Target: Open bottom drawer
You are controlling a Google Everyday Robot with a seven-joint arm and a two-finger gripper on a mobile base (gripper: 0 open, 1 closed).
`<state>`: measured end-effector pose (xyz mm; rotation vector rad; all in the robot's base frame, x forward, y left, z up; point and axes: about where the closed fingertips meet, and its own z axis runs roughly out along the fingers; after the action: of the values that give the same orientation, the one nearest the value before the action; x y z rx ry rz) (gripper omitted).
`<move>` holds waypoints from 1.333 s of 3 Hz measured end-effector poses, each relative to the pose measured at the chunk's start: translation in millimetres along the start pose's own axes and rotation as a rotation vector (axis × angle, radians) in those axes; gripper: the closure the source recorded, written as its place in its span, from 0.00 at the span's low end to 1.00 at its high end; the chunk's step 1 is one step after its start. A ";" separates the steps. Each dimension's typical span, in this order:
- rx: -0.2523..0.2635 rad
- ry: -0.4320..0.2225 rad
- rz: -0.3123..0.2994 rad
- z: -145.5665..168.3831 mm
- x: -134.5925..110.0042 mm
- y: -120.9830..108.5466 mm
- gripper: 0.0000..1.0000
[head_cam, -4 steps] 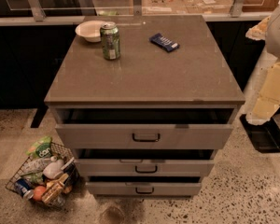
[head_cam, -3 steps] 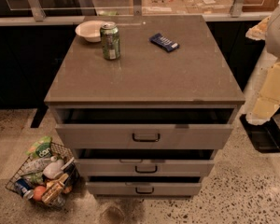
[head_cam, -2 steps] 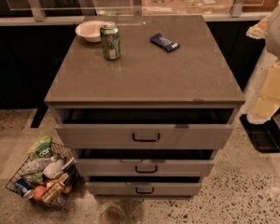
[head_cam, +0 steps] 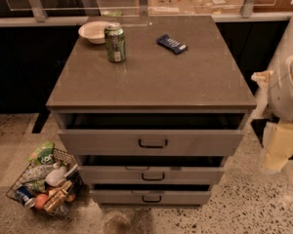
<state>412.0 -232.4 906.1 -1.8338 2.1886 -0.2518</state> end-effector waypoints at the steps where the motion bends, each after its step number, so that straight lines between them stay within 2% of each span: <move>1: 0.012 -0.031 0.035 36.7 12.9 41.6 0.00; 2: -0.031 -0.110 0.091 78.9 10.0 89.4 0.00; 3: -0.050 -0.139 0.118 86.0 5.0 100.1 0.00; 4: -0.049 -0.136 0.116 85.6 5.5 99.5 0.00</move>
Offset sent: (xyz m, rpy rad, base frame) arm -0.0991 0.0398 -0.1673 0.3187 0.0664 -0.0850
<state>345.3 -216.2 794.1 -1.6876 2.2141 -0.0486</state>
